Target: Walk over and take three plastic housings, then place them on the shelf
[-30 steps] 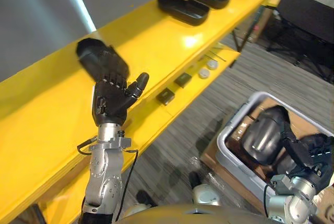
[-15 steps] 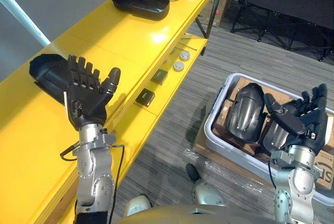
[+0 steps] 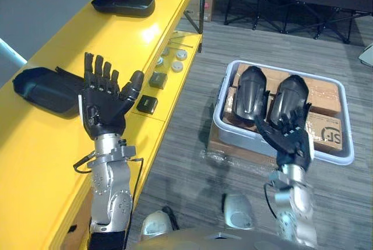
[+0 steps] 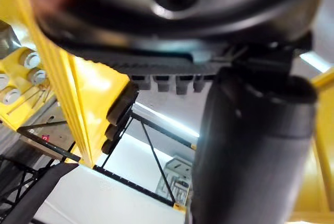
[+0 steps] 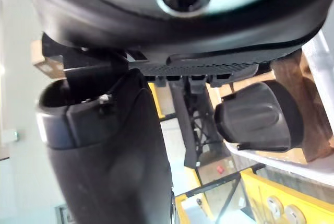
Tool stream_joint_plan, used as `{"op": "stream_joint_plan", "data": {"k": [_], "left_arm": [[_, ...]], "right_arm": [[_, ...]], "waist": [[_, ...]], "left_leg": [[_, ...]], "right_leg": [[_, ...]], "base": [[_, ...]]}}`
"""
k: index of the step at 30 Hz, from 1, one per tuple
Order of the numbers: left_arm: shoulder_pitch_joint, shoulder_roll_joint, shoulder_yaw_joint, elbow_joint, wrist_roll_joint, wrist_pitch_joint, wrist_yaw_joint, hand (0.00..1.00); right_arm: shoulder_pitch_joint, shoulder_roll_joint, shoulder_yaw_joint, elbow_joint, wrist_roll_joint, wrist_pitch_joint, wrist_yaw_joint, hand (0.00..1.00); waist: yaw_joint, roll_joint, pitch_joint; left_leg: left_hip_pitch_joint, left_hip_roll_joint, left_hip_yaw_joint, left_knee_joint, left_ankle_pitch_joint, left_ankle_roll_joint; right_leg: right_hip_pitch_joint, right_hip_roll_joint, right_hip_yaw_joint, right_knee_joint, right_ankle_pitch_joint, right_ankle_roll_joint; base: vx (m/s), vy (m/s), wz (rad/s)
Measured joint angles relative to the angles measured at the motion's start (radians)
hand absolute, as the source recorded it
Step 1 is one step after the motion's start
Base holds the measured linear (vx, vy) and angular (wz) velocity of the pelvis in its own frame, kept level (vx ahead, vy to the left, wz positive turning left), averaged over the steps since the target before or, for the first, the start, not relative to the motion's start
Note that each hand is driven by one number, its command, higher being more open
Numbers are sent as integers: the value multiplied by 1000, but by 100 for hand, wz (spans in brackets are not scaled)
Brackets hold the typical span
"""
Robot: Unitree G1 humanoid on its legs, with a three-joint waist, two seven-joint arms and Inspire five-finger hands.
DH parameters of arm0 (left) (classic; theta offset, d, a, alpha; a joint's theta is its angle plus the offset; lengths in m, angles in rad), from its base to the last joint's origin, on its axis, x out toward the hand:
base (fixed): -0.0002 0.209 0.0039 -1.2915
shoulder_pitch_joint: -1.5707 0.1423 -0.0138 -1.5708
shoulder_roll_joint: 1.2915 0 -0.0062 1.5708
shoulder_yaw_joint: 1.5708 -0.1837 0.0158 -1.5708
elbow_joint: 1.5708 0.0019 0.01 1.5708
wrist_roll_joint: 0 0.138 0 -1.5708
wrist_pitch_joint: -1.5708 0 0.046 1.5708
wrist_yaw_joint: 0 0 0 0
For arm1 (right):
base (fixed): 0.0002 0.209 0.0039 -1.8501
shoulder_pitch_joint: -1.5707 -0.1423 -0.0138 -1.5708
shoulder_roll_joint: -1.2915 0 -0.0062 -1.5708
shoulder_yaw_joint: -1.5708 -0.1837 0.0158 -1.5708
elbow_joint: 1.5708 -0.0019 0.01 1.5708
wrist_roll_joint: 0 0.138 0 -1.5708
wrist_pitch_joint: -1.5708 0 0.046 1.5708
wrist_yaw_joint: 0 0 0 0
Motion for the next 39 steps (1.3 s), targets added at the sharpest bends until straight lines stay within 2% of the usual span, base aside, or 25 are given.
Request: {"op": "stream_joint_plan", "data": {"k": [2,3,4,5,6,7,8,9,10,11,12,13,14,15,16,17,21,24,28,30,32,34,39], "left_arm": [[31,0,2,26,-31,-16,-8,100],[55,0,5,41,-47,-22,-8,100],[66,1,5,46,-48,-23,-8,100],[74,0,1,58,-47,-27,-3,100],[78,-23,-15,77,-49,-26,10,100],[86,-37,-31,77,-55,-24,11,100],[95,-63,-77,77,-77,-14,6,100],[102,-83,-120,75,-78,6,-10,100],[103,-87,-135,74,-77,12,-24,100],[106,-84,-164,63,-74,26,-50,100],[111,-83,-174,53,-69,26,-61,100],[132,-80,-189,29,-68,26,-88,100],[139,-77,-196,16,-68,26,-108,100],[144,-72,-202,10,-68,27,-129,100],[141,-63,-203,14,-68,33,-130,100],[141,-54,-203,16,-68,38,-130,100],[139,10,-230,35,-67,89,-162,100],[135,49,-259,34,-31,105,-206,100],[90,74,-294,37,-20,121,-214,100],[38,77,-314,43,-16,121,-213,100],[1,73,-339,67,-19,130,-216,100],[2,72,-373,86,-25,138,-225,100],[5,97,-418,188,-23,136,-249,100]], "right_arm": [[-10,6,46,2,-20,-11,-15,100],[-10,12,67,1,-56,-14,-13,100],[-8,21,72,1,-74,-14,-12,100],[0,32,72,-2,-81,-8,-7,100],[11,20,57,-5,-78,25,10,100],[20,7,47,-6,-78,42,17,100],[44,-23,21,-7,-78,67,28,100],[90,-57,-26,-7,-78,93,35,100],[117,-62,-50,-8,-77,97,36,100],[170,-62,-97,-23,-64,97,36,100],[190,-61,-112,-35,-46,97,38,100],[226,-59,-127,-58,-9,97,49,100],[243,-59,-126,-70,7,98,55,100],[244,-61,-120,-89,6,105,54,100],[230,-64,-116,-93,6,112,47,100],[216,-64,-108,-92,6,120,40,100],[119,-47,-61,-34,-28,124,-54,100],[-2,-50,-74,68,-40,124,-117,100],[-172,-104,-94,179,-41,122,-142,100],[-328,-184,-110,258,-39,122,-140,100],[-483,-269,-121,332,-33,122,-136,100],[-557,-318,-123,352,-28,122,-129,100],[-713,-417,-91,508,-17,112,-88,100]], "waist": [[21,-19,-11],[22,-35,-20],[23,-44,-25],[26,-54,-35],[18,-37,-47],[9,-26,-54],[-17,-4,-64],[-38,7,-67],[-46,-2,-62],[-48,-1,-63],[-48,1,-65],[-51,6,-68],[-50,1,-75],[-45,-1,-83],[-41,-1,-84],[-35,-4,-84],[-8,-31,-91],[1,-32,-90],[11,-38,-69],[14,-27,-29],[25,1,29],[35,12,48],[67,-6,82]], "left_leg": [[-25,43,14,-10,50,-36],[-49,76,21,1,75,-69],[-61,98,27,12,87,-88],[-73,142,34,19,114,-125],[-68,195,37,-8,165,-115],[-66,218,33,-23,197,-105],[-70,251,20,-45,270,-70],[-82,270,-4,-32,342,-18],[-89,265,-26,-18,333,-25],[-81,217,-85,-7,252,-78],[-78,186,-103,-6,224,-82],[-63,156,-94,-20,148,-58],[-52,132,-110,-37,116,-58],[-46,101,-131,-59,55,-59],[-49,79,-145,-64,41,-75],[-49,62,-154,-66,36,-75],[-48,-19,-132,-95,35,-88],[-50,-48,-113,-96,35,-85],[-109,-51,-132,-91,43,-87],[-169,-51,-182,-93,75,-95],[-195,-46,-251,-95,84,-99],[-207,-42,-266,-95,84,-98],[-210,-45,-277,-91,84,-98]], "right_leg": [[43,-74,2,-57,22,22],[64,-97,1,-147,43,34],[77,-96,2,-226,80,46],[107,-59,-2,-321,51,160],[113,-12,-37,-348,-43,288],[115,10,-57,-353,-84,293],[116,49,-82,-356,-133,277],[123,77,-85,-356,-145,259],[130,79,-84,-357,-149,252],[135,81,-80,-360,-154,239],[133,83,-75,-366,-156,235],[128,99,-67,-380,-151,227],[110,104,-52,-380,-147,224],[79,111,-23,-395,-126,226],[69,107,-8,-415,-102,232],[63,100,0,-434,-82,235],[64,48,-22,-579,85,237],[62,29,-57,-632,179,229],[44,31,-138,-678,197,226],[17,47,-163,-706,197,225],[6,73,-169,-712,203,216],[-4,82,-169,-713,204,213],[-4,79,-169,-704,204,213]], "base": [[-93,-436,-44],[-119,-589,-53],[-165,-787,-72],[-162,-718,-84],[-160,-716,-79],[-137,-670,-52],[-85,-584,-24],[-57,-525,-15],[-17,-368,-21],[-8,-187,-28],[-5,-122,-46],[-2,-45,-47],[5,-39,-64],[-16,21,-58],[-36,61,-58],[-81,136,-50],[-86,152,-38],[-81,139,-22],[-65,12,6],[-56,-66,23],[-72,-67,10],[-25,-22,1],[9,7,4]]}}
